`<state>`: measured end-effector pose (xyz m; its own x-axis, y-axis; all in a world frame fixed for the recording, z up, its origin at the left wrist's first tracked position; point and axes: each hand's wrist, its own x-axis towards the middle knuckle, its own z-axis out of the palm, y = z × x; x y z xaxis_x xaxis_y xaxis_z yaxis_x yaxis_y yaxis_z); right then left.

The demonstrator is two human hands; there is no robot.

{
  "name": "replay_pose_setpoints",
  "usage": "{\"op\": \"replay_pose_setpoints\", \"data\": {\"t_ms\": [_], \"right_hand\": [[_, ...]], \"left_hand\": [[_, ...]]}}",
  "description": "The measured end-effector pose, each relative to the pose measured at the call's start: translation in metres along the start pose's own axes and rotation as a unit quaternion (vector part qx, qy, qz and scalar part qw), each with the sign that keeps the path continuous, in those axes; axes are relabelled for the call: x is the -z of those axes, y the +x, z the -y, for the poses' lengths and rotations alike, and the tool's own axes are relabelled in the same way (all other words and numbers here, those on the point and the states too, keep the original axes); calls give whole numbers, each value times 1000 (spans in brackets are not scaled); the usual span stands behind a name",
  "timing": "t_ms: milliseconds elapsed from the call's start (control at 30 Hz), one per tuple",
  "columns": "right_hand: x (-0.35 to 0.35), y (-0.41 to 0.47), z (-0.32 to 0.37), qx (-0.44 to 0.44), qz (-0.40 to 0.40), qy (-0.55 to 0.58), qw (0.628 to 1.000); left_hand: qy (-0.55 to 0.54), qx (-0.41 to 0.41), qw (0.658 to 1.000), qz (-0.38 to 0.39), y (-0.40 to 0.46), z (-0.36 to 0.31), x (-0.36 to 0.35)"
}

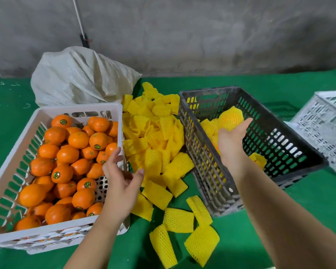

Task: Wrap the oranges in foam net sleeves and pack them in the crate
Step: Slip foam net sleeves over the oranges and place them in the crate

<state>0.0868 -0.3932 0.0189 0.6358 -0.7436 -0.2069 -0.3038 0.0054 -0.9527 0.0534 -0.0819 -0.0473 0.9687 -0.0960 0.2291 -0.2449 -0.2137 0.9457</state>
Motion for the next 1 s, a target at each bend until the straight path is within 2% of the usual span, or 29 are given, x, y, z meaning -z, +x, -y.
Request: {"op": "replay_pose_setpoints", "data": {"t_ms": [33,100,167,200,267,333,367,433,467,533,567,600,667,733,800,867,933,967,1000], "right_hand": [[-1,3,-4,0,1,-57,998],[-5,1,-16,39,52,-157,985],[-12,-4,-27,169,75,-272,945],[-16,-6,-31,240,76,-347,904],[-27,-10,-38,341,70,-517,782],[-37,-12,-46,361,78,-629,684],[-39,-11,-49,353,82,-662,656],[-40,-8,-50,339,84,-682,642],[-40,-9,-49,344,81,-684,638],[-43,-18,-51,368,86,-681,627],[-45,-26,-56,381,107,-664,635],[-48,-37,-63,378,147,-635,657],[-52,-63,-84,311,271,-584,699],[-52,-86,-108,225,373,-581,687],[-48,-103,-130,161,437,-587,662],[-38,-115,-149,111,469,-582,655],[-21,-122,-168,88,463,-598,648],[-11,-123,-178,78,443,-617,646],[0,-123,-188,62,413,-638,647]], "left_hand": [[12,-3,1000,5,3,0,-2],[11,2,1000,12,6,-1,-5],[-27,23,999,9,6,-1,-5],[-45,34,998,5,5,-1,-4],[-66,50,997,3,5,-1,-2],[-49,40,998,18,5,-1,-3],[-15,20,999,31,5,-1,-4],[111,-41,990,72,2,-2,-10],[202,-76,972,98,0,-1,-14],[376,-145,898,176,-6,9,-27],[427,-144,863,229,-11,15,-35],[441,-111,846,280,-18,21,-43],[421,-7,837,350,-32,36,-54],[427,38,826,366,-44,50,-55],[432,79,805,399,-52,63,-50],[447,116,745,481,-59,75,-42],[483,94,685,537,-68,84,-36],[495,78,678,538,-74,89,-35],[497,70,687,526,-79,95,-35]]}}
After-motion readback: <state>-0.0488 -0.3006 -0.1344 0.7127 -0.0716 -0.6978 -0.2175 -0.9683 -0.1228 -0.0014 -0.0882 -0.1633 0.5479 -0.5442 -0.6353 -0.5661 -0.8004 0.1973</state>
